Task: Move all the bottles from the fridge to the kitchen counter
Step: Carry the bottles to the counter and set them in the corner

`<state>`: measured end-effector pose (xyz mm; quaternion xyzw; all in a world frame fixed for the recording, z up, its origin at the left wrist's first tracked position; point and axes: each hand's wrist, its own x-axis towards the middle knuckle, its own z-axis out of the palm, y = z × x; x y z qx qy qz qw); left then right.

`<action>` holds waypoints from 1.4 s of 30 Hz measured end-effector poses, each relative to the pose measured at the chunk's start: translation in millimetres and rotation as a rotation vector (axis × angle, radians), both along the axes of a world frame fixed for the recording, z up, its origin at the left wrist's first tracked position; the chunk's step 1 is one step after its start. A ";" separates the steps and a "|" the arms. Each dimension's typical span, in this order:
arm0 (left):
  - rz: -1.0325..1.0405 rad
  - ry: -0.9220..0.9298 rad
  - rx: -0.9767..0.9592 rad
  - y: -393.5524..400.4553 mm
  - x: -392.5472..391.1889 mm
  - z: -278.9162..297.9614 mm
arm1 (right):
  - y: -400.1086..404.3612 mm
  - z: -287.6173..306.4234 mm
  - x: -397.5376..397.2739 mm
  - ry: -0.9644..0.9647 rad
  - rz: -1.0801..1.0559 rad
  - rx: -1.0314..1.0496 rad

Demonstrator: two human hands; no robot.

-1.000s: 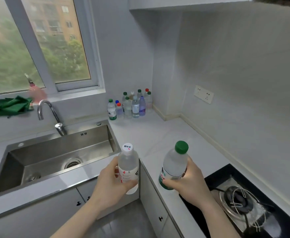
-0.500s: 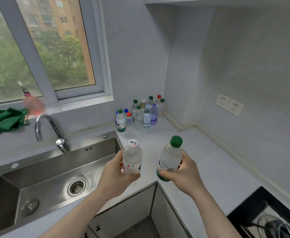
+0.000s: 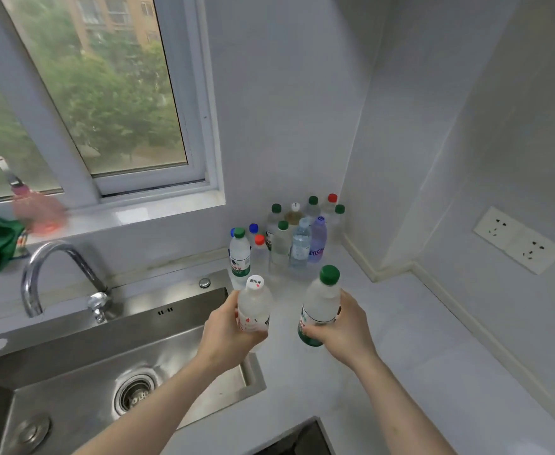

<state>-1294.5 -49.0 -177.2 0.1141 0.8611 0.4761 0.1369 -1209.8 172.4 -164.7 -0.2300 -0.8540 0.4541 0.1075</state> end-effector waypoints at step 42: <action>0.232 -0.146 -0.095 71.7 -205.2 -133.2 | 0.0 -156.0 -265.1 -0.240 0.049 -0.010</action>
